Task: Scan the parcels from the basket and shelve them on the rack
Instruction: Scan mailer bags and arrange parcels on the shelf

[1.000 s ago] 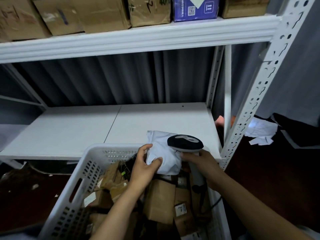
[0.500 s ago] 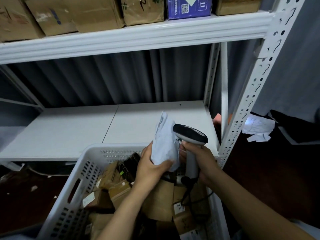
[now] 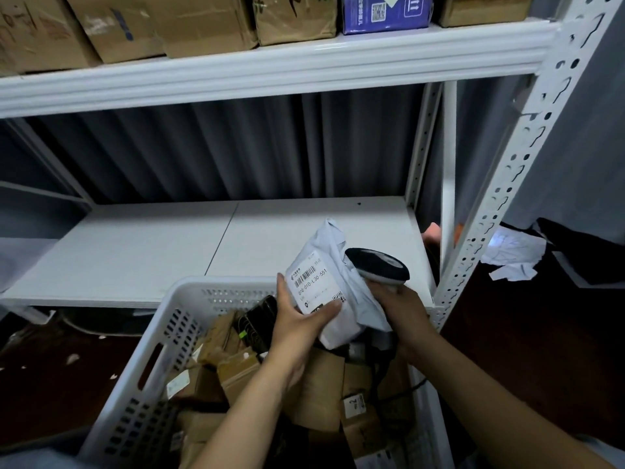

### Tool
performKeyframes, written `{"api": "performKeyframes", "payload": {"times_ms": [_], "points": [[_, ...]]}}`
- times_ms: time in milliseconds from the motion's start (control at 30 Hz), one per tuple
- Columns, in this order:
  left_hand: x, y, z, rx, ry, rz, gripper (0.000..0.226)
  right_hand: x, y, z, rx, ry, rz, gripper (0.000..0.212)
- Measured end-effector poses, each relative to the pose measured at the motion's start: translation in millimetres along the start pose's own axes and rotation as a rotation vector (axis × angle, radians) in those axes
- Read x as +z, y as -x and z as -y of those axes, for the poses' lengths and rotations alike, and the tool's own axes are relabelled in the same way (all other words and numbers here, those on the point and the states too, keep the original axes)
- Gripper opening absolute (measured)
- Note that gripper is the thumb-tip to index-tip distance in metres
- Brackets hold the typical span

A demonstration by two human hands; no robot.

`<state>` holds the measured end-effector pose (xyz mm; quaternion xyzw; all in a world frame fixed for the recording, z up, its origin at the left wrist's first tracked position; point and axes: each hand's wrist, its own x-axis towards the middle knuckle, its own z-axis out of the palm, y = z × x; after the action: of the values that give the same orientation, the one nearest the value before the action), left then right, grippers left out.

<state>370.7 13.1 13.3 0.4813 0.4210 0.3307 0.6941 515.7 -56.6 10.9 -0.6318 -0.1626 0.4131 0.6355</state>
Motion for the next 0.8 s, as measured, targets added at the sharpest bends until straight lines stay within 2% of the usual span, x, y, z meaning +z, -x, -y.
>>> {"api": "performKeyframes", "payload": {"times_ms": [100,233,333,433,500,633,700,800], "points": [[-2,-2,1,-0.039,0.041,-0.031,0.068,3,2,1,-0.050,0.062,-0.031,0.011],[-6,-4,6,-0.062,0.111,-0.007,0.056,4,4,2,-0.009,0.144,-0.037,0.007],[-13,-8,8,-0.029,0.088,0.019,0.070,3,4,4,0.022,0.122,-0.069,0.011],[-25,-12,10,0.026,-0.139,-0.054,0.089,0,2,9,-0.008,0.199,-0.149,0.009],[-35,-16,14,0.067,-0.282,-0.147,0.093,-1,3,14,-0.015,0.170,-0.141,0.014],[-52,-22,21,0.120,-0.372,-0.272,0.094,2,13,27,0.053,0.200,0.050,0.026],[-57,-24,25,0.126,-0.377,-0.301,0.096,4,19,29,0.064,0.227,0.165,0.022],[-62,-29,30,0.149,-0.394,-0.329,0.098,6,22,28,0.061,0.266,0.244,0.018]]}}
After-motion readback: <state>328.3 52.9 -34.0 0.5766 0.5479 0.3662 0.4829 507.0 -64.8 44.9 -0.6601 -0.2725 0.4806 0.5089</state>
